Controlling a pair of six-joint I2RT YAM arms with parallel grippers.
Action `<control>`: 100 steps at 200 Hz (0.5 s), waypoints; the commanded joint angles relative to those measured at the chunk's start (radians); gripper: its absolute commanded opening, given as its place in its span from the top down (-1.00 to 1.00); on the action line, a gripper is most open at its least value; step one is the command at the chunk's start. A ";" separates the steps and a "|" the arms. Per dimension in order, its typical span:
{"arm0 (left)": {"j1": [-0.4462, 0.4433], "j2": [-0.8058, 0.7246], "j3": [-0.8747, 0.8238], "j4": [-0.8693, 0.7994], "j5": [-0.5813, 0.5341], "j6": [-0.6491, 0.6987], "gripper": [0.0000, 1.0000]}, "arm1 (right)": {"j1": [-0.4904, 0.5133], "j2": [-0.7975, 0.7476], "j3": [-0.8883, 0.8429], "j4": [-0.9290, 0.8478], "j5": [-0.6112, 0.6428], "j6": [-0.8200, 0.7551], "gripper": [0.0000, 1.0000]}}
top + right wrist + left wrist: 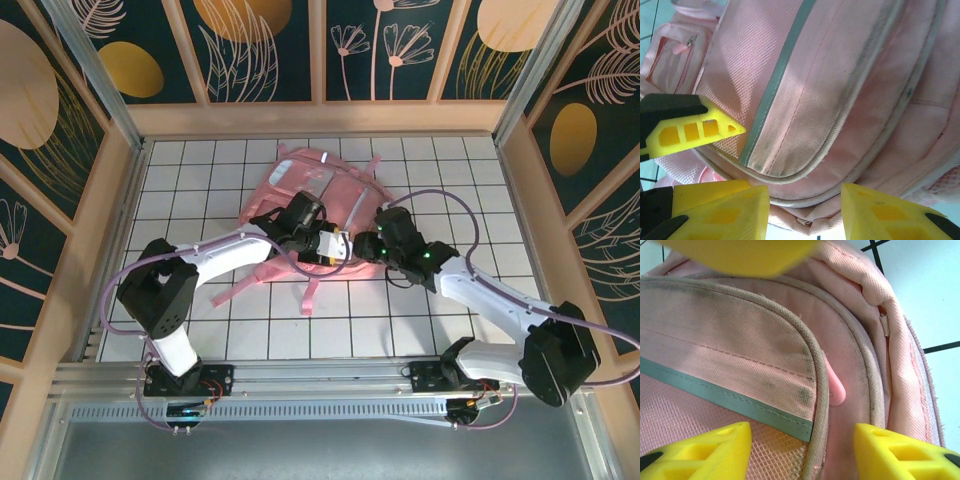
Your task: Pack books, pencil case, and school supplies into a backpack
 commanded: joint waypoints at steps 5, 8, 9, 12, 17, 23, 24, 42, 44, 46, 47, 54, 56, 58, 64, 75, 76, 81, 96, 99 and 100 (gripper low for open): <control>-0.001 0.045 0.019 0.039 -0.075 -0.003 -0.06 | -0.025 -0.040 -0.012 0.017 -0.006 0.003 0.17; -0.001 0.052 0.021 0.044 -0.085 -0.008 -0.04 | -0.027 -0.042 -0.013 0.018 -0.005 0.001 0.16; -0.002 0.055 0.022 0.046 -0.088 -0.010 -0.04 | -0.027 -0.043 -0.013 0.019 -0.005 0.001 0.16; -0.001 0.058 0.027 0.050 -0.099 -0.014 -0.01 | -0.028 -0.045 -0.014 0.019 -0.005 0.000 0.16; -0.001 0.073 0.035 0.054 -0.117 -0.019 0.03 | -0.030 -0.049 -0.015 0.021 -0.002 0.002 0.16; -0.002 0.088 0.044 0.065 -0.137 -0.034 0.13 | -0.032 -0.053 -0.018 0.024 -0.001 0.006 0.16; -0.002 0.089 0.046 0.067 -0.141 -0.036 0.14 | -0.033 -0.053 -0.019 0.026 -0.001 0.007 0.16; -0.003 0.114 0.076 0.087 -0.170 -0.077 0.47 | -0.051 -0.066 -0.043 0.047 -0.032 0.029 0.16; -0.003 0.115 0.081 0.087 -0.170 -0.081 0.53 | -0.051 -0.068 -0.046 0.049 -0.031 0.031 0.16; -0.002 0.114 0.083 0.086 -0.170 -0.083 0.57 | -0.051 -0.069 -0.049 0.051 -0.031 0.033 0.16; -0.002 0.115 0.086 0.086 -0.169 -0.085 0.63 | -0.051 -0.070 -0.051 0.054 -0.031 0.033 0.16; -0.003 0.111 0.095 0.082 -0.159 -0.091 0.77 | -0.052 -0.074 -0.065 0.062 -0.056 0.035 0.16; -0.003 0.108 0.097 0.080 -0.155 -0.092 0.83 | -0.052 -0.075 -0.070 0.064 -0.062 0.036 0.16; -0.002 0.105 0.098 0.079 -0.151 -0.093 0.86 | -0.051 -0.078 -0.073 0.068 -0.066 0.035 0.15; -0.003 0.096 0.100 0.074 -0.136 -0.092 1.00 | -0.051 -0.083 -0.086 0.077 -0.080 0.033 0.15; -0.003 0.067 0.103 0.059 -0.107 -0.094 1.00 | -0.054 -0.089 -0.107 0.089 -0.104 0.027 0.15; -0.003 0.064 0.103 0.058 -0.105 -0.096 1.00 | -0.054 -0.090 -0.109 0.091 -0.107 0.024 0.15; -0.003 0.053 0.110 0.051 -0.094 -0.109 1.00 | -0.054 -0.090 -0.114 0.098 -0.129 0.010 0.15; -0.003 0.040 0.161 -0.008 -0.079 -0.162 1.00 | -0.054 -0.074 -0.105 0.096 -0.196 -0.043 0.14; -0.002 0.045 0.184 -0.028 -0.077 -0.181 1.00 | -0.054 -0.068 -0.098 0.093 -0.211 -0.052 0.14; -0.001 0.047 0.191 -0.040 -0.075 -0.186 1.00 | -0.053 -0.066 -0.096 0.092 -0.215 -0.055 0.14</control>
